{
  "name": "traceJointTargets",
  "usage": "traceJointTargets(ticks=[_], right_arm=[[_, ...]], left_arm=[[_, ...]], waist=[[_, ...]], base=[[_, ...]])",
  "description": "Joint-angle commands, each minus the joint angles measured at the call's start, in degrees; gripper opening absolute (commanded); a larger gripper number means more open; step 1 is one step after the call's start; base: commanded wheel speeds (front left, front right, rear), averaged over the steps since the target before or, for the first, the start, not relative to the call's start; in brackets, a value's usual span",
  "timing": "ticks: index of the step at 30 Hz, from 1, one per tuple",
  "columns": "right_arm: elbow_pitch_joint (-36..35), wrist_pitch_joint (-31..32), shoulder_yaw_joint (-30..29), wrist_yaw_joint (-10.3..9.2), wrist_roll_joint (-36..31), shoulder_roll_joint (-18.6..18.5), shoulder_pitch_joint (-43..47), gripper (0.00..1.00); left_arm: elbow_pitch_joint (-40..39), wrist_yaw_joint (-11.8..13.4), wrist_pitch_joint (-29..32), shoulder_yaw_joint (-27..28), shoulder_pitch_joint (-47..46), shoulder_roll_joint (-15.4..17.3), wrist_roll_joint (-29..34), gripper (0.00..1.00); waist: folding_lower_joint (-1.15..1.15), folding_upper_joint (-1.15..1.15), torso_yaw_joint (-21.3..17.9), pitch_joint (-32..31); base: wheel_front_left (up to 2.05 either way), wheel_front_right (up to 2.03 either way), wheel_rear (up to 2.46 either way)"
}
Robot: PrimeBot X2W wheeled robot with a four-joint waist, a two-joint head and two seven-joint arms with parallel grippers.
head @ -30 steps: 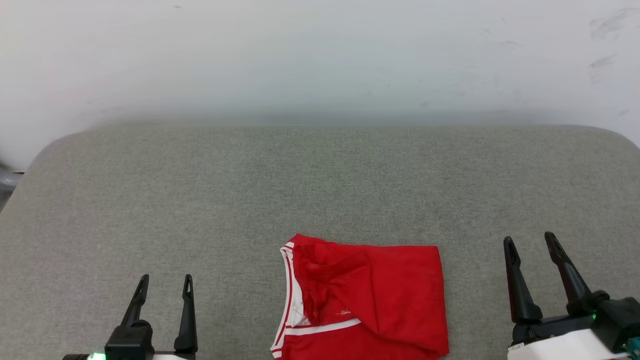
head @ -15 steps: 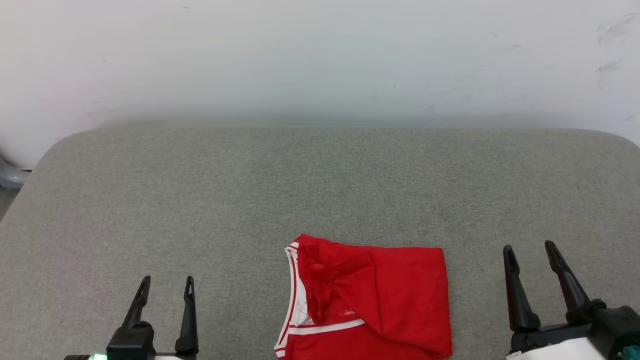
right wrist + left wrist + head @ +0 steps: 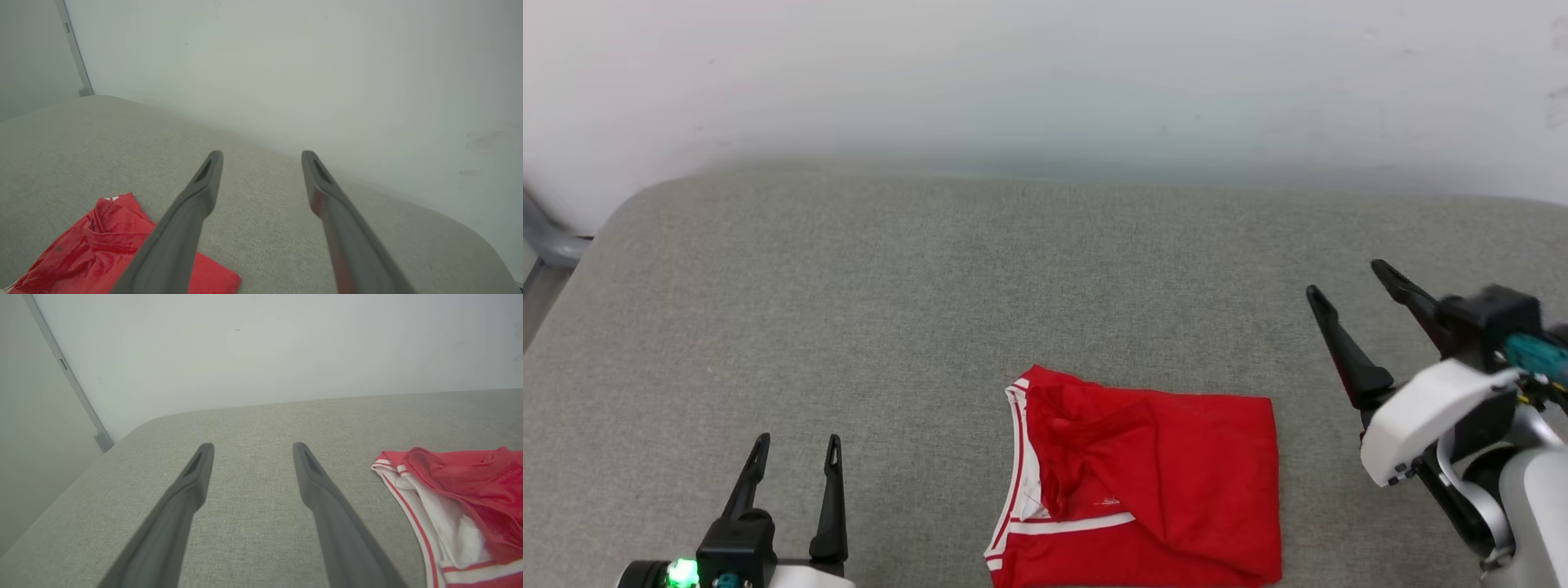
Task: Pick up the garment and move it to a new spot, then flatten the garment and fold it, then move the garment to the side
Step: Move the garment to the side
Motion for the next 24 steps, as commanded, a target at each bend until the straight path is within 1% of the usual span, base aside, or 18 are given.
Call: traceJointTargets(ticks=[1, 4, 7, 10, 13, 18, 24], right_arm=[[0.6, 3.8, 2.0, -0.07, 1.1, -1.8, -2.4, 1.0], [2.4, 11.6, 5.8, -0.06, 4.0, -4.2, -4.8, 1.0], [4.2, 17.7, 8.7, -0.07, 7.0, -6.0, -6.0, 1.0], [5.9, 22.5, 10.3, -0.06, 9.9, -6.9, -5.8, 1.0], [7.9, 26.3, 10.8, -0.06, 12.8, -7.2, -4.9, 1.0], [10.0, 29.9, 11.8, -0.06, 15.5, -7.4, -3.8, 1.0], [12.7, 30.5, 13.4, -0.06, 16.5, -6.0, -2.6, 1.0]], left_arm=[[-0.1, 0.1, -0.1, 0.0, -1.2, 0.0, -0.4, 1.0], [-0.1, 0.1, -0.1, 0.0, -1.8, -0.1, -0.3, 1.0], [0.0, 0.2, -0.1, -0.1, -2.5, -0.3, -0.4, 1.0], [0.0, 0.2, -0.1, -0.3, -3.0, -0.5, -0.5, 1.0], [-0.1, 0.2, -0.1, -0.5, -3.7, -0.6, -0.5, 1.0], [-0.3, 0.2, -0.1, -0.7, -4.8, -0.8, -0.6, 1.0], [-0.3, 0.0, -0.1, -0.9, -5.7, -1.0, -0.7, 1.0]], waist=[[0.0, 0.0, 0.4, 1.0], [0.0, 0.0, 0.9, 2.0], [0.0, 0.0, 1.2, 2.9], [0.0, 0.0, 1.6, 3.6], [0.0, 0.0, 1.9, 4.4], [0.0, 0.0, 2.7, 6.2], [0.0, 0.0, 3.3, 7.9]], base=[[0.0, 0.0, 0.0], [0.0, 0.0, 0.0], [0.0, 0.0, 0.0], [0.0, 0.0, 0.0], [0.0, 0.0, 0.0], [0.0, 0.0, 0.0], [0.0, 0.0, 0.0]])
